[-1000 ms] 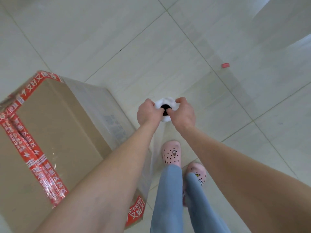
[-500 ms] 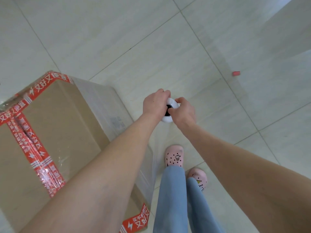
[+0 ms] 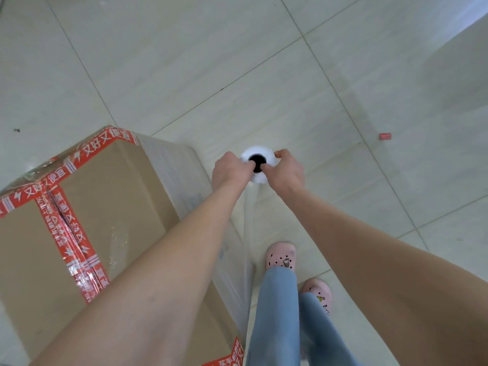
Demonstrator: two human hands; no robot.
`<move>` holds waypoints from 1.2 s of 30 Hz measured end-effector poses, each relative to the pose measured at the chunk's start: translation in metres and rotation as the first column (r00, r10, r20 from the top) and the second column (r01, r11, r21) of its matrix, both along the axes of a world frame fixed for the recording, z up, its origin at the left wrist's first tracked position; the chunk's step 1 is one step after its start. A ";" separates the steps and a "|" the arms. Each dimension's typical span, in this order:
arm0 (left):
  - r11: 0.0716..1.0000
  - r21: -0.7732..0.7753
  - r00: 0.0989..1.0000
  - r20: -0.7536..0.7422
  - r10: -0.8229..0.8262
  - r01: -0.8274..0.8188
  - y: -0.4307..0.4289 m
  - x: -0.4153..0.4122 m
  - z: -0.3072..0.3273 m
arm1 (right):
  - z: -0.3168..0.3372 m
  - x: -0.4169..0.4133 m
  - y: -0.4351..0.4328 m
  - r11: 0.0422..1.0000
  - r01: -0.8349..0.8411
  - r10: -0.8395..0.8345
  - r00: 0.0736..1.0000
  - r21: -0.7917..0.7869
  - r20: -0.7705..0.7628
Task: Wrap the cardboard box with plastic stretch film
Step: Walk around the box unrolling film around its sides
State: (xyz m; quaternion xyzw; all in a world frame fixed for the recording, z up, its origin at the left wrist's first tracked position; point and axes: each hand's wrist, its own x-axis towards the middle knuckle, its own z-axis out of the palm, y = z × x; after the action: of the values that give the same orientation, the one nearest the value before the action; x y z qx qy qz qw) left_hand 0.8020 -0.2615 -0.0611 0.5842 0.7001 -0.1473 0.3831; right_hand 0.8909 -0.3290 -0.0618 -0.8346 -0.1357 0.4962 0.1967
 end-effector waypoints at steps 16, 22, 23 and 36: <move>0.621 0.146 0.638 -0.158 -0.754 0.770 0.062 0.005 -0.002 | -0.001 -0.008 0.056 0.993 -0.106 0.102 0.992 -0.053 -0.073; 0.803 0.137 0.815 -0.117 -0.568 0.579 0.082 -0.001 -0.007 | 0.000 -0.003 0.087 0.958 -0.281 0.284 0.958 -0.052 0.041; 0.844 0.130 0.854 -0.112 -0.509 0.520 0.085 -0.002 -0.008 | 0.000 -0.001 0.093 0.950 -0.309 0.311 0.949 -0.049 0.058; 0.983 0.047 0.977 -0.107 0.182 -0.178 0.118 -0.030 -0.004 | 0.001 -0.010 0.162 0.928 -0.373 0.373 0.928 0.003 -0.019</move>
State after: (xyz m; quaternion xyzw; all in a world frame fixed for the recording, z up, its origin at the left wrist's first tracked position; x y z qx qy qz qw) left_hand 0.7720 -0.1433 -0.0654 0.5163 0.7730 -0.1309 0.3445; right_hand 0.8810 -0.1669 -0.0606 -0.7890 -0.2897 0.5325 0.0999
